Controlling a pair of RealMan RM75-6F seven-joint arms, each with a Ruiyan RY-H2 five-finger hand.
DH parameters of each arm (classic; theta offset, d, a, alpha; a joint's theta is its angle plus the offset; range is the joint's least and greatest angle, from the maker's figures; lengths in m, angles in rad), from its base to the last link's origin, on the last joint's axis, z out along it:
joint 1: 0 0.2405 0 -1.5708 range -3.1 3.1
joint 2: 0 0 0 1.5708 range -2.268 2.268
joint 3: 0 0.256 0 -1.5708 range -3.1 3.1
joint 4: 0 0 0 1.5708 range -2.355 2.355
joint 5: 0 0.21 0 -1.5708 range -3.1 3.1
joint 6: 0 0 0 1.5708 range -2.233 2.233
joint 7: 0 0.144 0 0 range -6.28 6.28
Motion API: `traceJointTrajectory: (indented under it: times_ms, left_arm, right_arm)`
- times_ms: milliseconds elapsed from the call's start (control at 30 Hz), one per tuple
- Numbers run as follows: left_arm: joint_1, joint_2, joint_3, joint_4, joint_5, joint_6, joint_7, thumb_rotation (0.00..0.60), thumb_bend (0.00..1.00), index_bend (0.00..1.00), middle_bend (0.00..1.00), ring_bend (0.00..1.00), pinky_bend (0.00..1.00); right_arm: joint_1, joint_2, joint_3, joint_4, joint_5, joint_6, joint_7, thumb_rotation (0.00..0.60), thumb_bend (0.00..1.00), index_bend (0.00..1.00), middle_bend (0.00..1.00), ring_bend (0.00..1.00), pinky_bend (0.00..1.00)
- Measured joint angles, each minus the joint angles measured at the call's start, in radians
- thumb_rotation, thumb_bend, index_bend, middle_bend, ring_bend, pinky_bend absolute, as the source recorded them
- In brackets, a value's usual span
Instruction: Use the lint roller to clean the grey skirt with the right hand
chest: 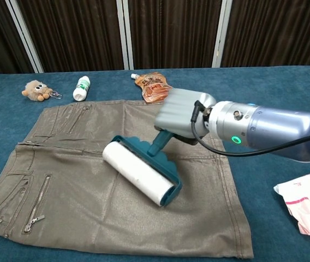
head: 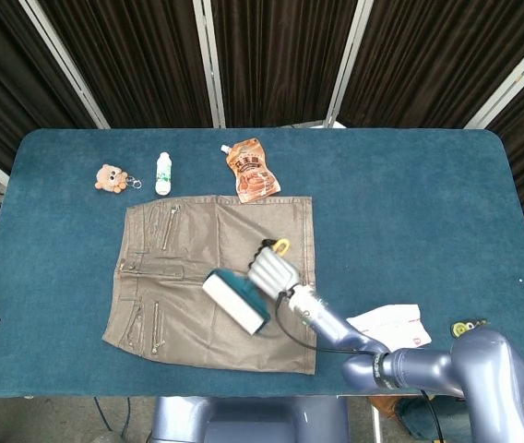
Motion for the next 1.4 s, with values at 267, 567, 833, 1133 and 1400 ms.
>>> traceJointTrajectory:
  times_ms: [267,567,833,1133,1400]
  left_arm:
    - [-0.002,-0.003,0.005,-0.015,0.016,0.004,0.013,0.600,0.02,0.00,0.00,0.00,0.00]
    - [-0.009,-0.012,0.009,-0.025,0.025,0.000,0.036,0.600,0.01,0.00,0.00,0.00,0.00]
    - [-0.013,-0.014,0.008,-0.025,0.020,-0.004,0.039,0.600,0.02,0.00,0.00,0.00,0.00]
    - [-0.010,-0.011,0.008,-0.014,0.012,-0.004,0.024,0.600,0.01,0.00,0.00,0.00,0.00]
    - [-0.005,-0.004,0.009,-0.005,0.011,0.000,0.005,0.600,0.02,0.00,0.00,0.00,0.00]
  right_arm:
    - [-0.048,0.107,-0.057,0.109,0.031,0.016,-0.010,0.600,1.00,0.51,0.57,0.46,0.38]
    - [-0.069,0.152,-0.081,0.094,0.010,0.015,0.017,0.600,1.00,0.51,0.57,0.46,0.38]
    - [-0.045,0.123,-0.069,0.017,0.008,0.016,-0.014,0.600,1.00,0.51,0.57,0.46,0.38]
    - [0.011,0.044,-0.049,-0.091,0.040,0.027,-0.134,0.600,1.00,0.51,0.57,0.47,0.38]
    - [0.064,-0.058,-0.034,-0.153,0.099,0.064,-0.244,0.600,1.00,0.51,0.57,0.47,0.39]
